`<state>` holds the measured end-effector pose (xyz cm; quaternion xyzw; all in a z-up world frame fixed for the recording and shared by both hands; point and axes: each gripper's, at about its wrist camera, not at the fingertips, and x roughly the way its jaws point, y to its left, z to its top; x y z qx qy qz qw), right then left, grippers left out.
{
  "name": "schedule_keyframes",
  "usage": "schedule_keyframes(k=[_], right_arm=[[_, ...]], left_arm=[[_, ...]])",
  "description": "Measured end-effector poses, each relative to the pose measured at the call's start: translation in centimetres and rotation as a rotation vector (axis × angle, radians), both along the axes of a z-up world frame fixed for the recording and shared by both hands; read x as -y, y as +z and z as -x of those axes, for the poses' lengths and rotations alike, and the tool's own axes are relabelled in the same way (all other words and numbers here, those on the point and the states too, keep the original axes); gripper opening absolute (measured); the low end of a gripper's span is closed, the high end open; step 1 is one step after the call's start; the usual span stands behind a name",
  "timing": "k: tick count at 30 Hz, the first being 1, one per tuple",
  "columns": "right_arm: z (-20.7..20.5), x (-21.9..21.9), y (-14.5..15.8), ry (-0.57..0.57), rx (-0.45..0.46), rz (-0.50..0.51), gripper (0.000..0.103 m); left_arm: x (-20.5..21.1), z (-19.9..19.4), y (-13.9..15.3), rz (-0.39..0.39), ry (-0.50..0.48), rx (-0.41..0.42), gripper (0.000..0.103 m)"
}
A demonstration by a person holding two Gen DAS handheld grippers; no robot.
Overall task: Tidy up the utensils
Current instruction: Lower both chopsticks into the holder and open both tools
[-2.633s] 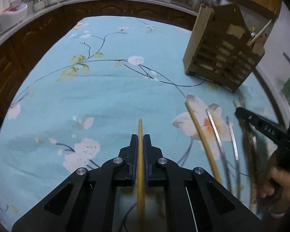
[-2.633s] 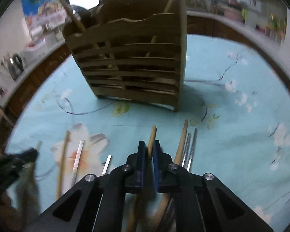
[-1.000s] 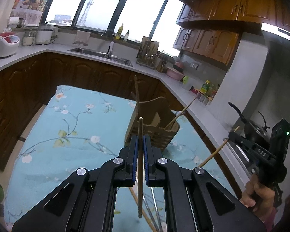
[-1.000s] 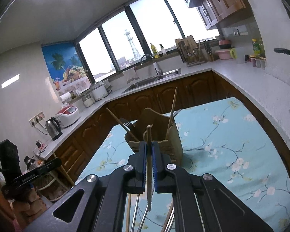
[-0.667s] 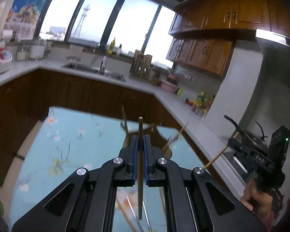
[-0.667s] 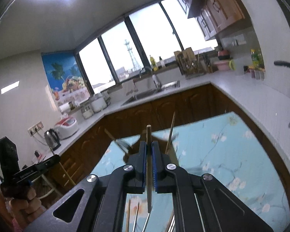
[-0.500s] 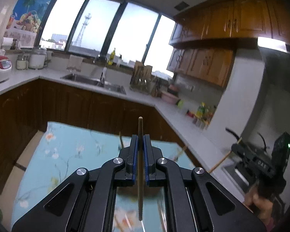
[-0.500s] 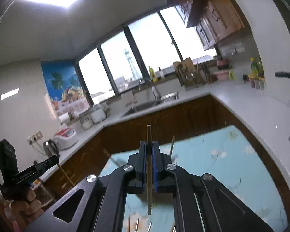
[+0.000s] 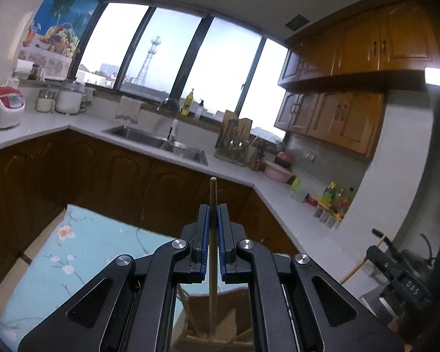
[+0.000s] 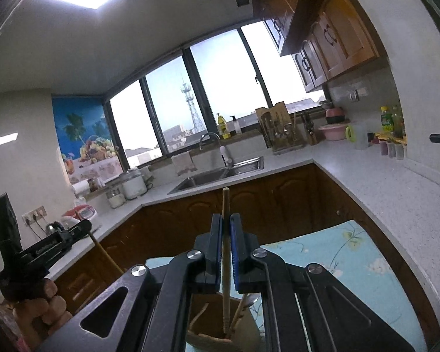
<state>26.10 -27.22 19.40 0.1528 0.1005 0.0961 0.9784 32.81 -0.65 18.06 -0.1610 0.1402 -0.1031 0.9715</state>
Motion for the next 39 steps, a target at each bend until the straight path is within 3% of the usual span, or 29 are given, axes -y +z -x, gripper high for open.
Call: schedule_keyframes(k=[7,16,28,32,34,35,36,37,38,39], right_arm=[[-1.5,-0.9,-3.7,-0.003,-0.043,0.019,0.006],[-3.0,-1.0,-7.5,0.015,-0.148,-0.011,0.006],[-3.6,-1.3,-8.2,0.021,-0.186,0.002,0.007],[-3.5,-1.0,-8.2,0.02,-0.191,-0.003,0.013],[-3.4,-0.8,-8.3,0.015,-0.196,-0.013,0.017],[-3.2,-0.6,-8.3,0.011,-0.193,-0.02,0.031],[-2.7,-0.2,-8.1,0.009,-0.183,-0.035,0.05],[-2.4,0.1,-8.0,0.003,-0.172,-0.044,0.058],[-2.0,0.3,-7.8,-0.006,-0.156,-0.051,0.065],[-1.4,0.6,-7.6,-0.018,-0.138,-0.056,0.065]], left_arm=[[0.8,-1.1,-4.2,0.01,-0.002,-0.022,0.004],[1.7,-1.2,-8.1,-0.064,-0.019,-0.122,0.005],[1.6,-1.6,-8.3,-0.075,-0.028,-0.144,0.006],[1.5,-1.6,-8.0,-0.068,-0.044,-0.16,0.005],[1.3,-1.3,-7.5,-0.065,-0.04,-0.153,0.008],[1.2,-1.1,-7.2,-0.065,-0.04,-0.15,0.011],[1.1,-0.8,-7.0,-0.061,-0.043,-0.149,0.02],[0.9,-0.5,-6.9,-0.055,-0.042,-0.148,0.03],[0.8,0.0,-6.7,-0.051,-0.04,-0.146,0.033],[0.6,0.4,-6.6,-0.047,-0.038,-0.143,0.036]])
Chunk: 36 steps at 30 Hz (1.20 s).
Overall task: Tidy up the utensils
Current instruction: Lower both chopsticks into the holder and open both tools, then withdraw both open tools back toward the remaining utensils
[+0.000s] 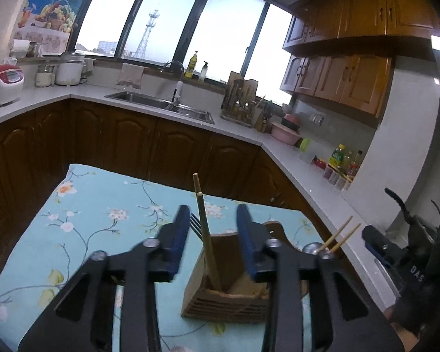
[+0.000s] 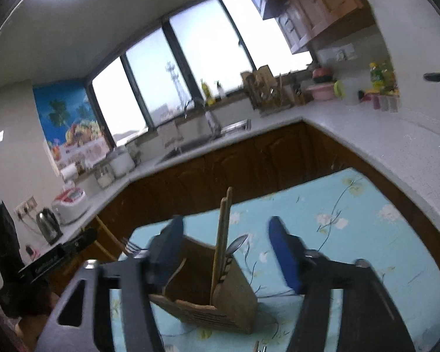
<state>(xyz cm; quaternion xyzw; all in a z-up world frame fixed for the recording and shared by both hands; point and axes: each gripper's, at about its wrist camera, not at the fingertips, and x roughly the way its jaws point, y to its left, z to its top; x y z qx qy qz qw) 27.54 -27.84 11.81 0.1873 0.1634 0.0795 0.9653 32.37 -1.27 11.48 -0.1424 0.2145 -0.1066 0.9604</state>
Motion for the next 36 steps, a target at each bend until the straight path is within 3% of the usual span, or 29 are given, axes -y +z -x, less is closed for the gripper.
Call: schedule_keyframes(k=[2,4,7,9,21,36], right_arm=[[0.9,0.5,0.3,-0.011,0.017,-0.015,0.071],[1.9,1.1,0.5,-0.011,0.033,-0.044,0.082],[3.8,1.8,0.5,-0.02,0.052,-0.065,0.095],[5.2,2.1,0.0,-0.023,0.056,-0.075,0.099],[11.0,1.9,-4.9,0.003,-0.079,-0.072,0.099],[15.5,0.9,-9.0,0.024,-0.164,-0.006,0.099]], left_arm=[[-0.3,0.9,0.2,0.007,0.002,0.003,0.046],[-0.7,2.2,0.3,0.01,0.018,0.004,0.075],[-1.6,4.5,0.0,0.017,0.049,0.012,0.09],[-1.9,5.7,-0.6,0.005,0.053,-0.005,0.091],[-3.8,13.1,-5.6,-0.018,0.069,-0.115,0.092],[-4.5,17.3,-11.3,-0.017,0.068,-0.251,0.092]])
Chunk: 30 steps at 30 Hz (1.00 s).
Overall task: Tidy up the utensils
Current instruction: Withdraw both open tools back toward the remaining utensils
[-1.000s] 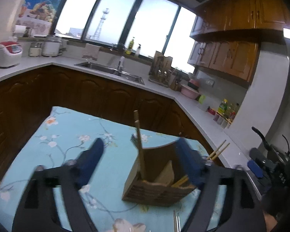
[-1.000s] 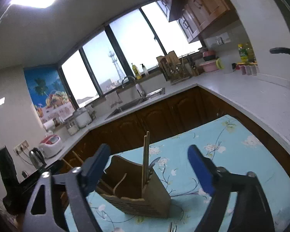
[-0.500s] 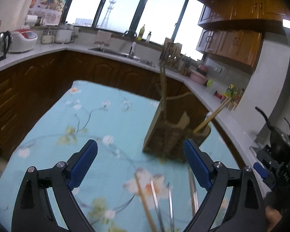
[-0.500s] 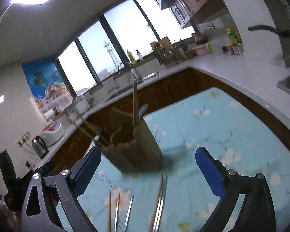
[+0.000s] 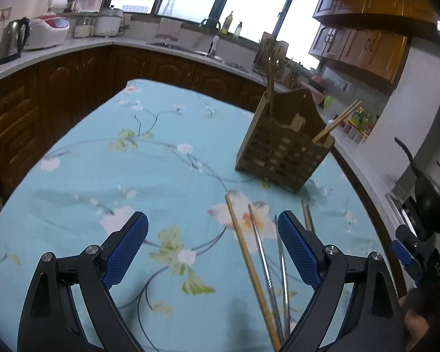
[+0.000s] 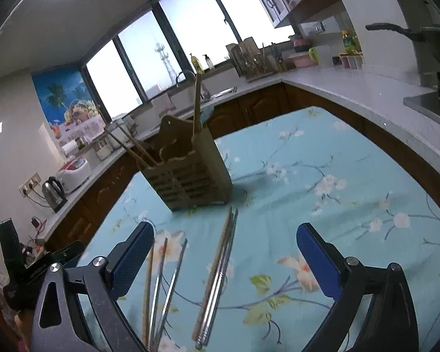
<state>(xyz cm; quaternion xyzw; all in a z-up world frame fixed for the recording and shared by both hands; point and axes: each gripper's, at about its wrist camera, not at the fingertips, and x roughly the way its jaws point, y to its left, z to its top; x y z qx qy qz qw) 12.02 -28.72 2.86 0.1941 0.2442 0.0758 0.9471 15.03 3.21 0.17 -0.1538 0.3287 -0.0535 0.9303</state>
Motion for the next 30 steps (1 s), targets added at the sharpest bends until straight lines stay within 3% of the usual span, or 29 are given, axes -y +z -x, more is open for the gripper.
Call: schedule_keyframes(k=[14,16,21,30], right_arm=[[-1.4,-1.6,-2.2,0.021,-0.079,0.048,0.097],[-2.2,-1.9,-2.5,0.019,-0.103,0.064,0.092],[-5.0,-2.3,-3.9,0.044,-0.199,0.074,0.06],[-9.3,-2.9,-5.5,0.078,-0.289,0.098,0.038]], left_arm=[[0.7,-1.2,-2.1,-0.037,-0.018,-0.088,0.092],[1.0,-1.8,-2.4,-0.061,-0.021,-0.11,0.092],[2.1,-4.0,-3.4,-0.108,-0.056,-0.183,0.092],[3.6,-7.4,-4.2,-0.152,-0.086,-0.233,0.081]])
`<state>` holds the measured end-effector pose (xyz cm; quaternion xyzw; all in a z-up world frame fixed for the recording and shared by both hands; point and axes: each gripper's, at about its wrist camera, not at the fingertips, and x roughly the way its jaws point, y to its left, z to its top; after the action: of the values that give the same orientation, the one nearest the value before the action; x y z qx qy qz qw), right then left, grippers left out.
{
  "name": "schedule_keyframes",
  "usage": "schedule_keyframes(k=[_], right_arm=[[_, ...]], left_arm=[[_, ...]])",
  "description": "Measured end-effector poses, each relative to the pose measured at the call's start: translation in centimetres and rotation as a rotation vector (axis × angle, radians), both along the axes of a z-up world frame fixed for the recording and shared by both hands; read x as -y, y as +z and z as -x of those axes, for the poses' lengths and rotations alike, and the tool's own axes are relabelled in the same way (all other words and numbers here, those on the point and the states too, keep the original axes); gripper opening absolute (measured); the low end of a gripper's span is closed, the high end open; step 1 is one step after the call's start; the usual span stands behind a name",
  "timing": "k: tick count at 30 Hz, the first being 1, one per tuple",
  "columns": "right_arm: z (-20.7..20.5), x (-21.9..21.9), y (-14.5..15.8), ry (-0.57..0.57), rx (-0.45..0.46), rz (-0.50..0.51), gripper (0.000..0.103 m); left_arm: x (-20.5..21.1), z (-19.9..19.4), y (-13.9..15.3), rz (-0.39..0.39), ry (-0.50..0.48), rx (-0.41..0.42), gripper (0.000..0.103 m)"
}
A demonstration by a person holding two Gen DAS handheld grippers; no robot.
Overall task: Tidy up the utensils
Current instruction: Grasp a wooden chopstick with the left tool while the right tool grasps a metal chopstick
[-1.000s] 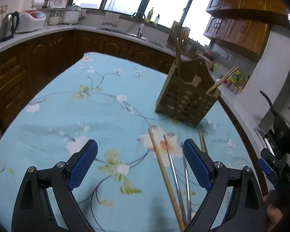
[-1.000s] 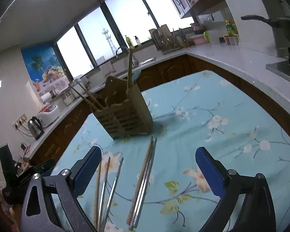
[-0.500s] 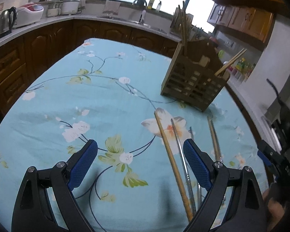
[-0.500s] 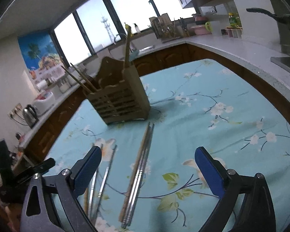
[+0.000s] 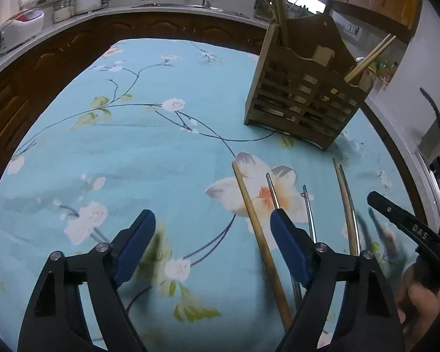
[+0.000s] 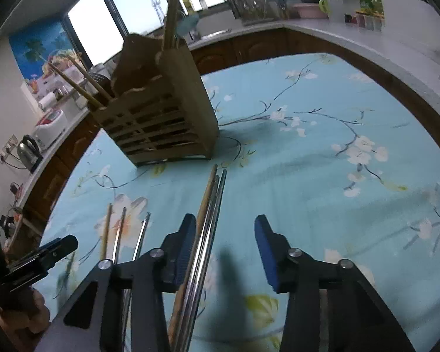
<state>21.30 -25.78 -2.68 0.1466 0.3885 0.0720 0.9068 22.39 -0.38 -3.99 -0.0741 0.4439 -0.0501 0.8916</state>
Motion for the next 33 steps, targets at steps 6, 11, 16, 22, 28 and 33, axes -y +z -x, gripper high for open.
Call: schedule_keyframes(k=[6,11,16,22,28,33], right_arm=[[-2.6,-0.4,-1.2,0.016,-0.054,0.022,0.032],[-3.7,-1.0,-1.4,0.028,-0.063,0.077,0.029],[-4.7,-2.2,-1.3,0.054,-0.062,0.162,0.029],[-6.4,-2.0,-1.2,0.055,-0.067,0.193,0.024],[-6.1,-2.5,-1.6,0.08,-0.05,0.257,0.024],[-6.1,-3.3,-1.6,0.071,-0.042,0.302,0.02]], left_arm=[[0.6,-1.8,-0.8,-0.015,-0.009,-0.036,0.076],[1.3,-3.1,-1.8,-0.048,-0.026,-0.063,0.067],[2.3,-3.6,-2.1,-0.116,-0.047,-0.046,0.065],[3.6,-4.2,-2.3,-0.182,-0.098,-0.01,0.053],[3.7,-4.5,-2.2,-0.178,-0.136,0.004,0.041],[4.9,-5.2,-2.0,-0.173,-0.17,0.008,0.012]])
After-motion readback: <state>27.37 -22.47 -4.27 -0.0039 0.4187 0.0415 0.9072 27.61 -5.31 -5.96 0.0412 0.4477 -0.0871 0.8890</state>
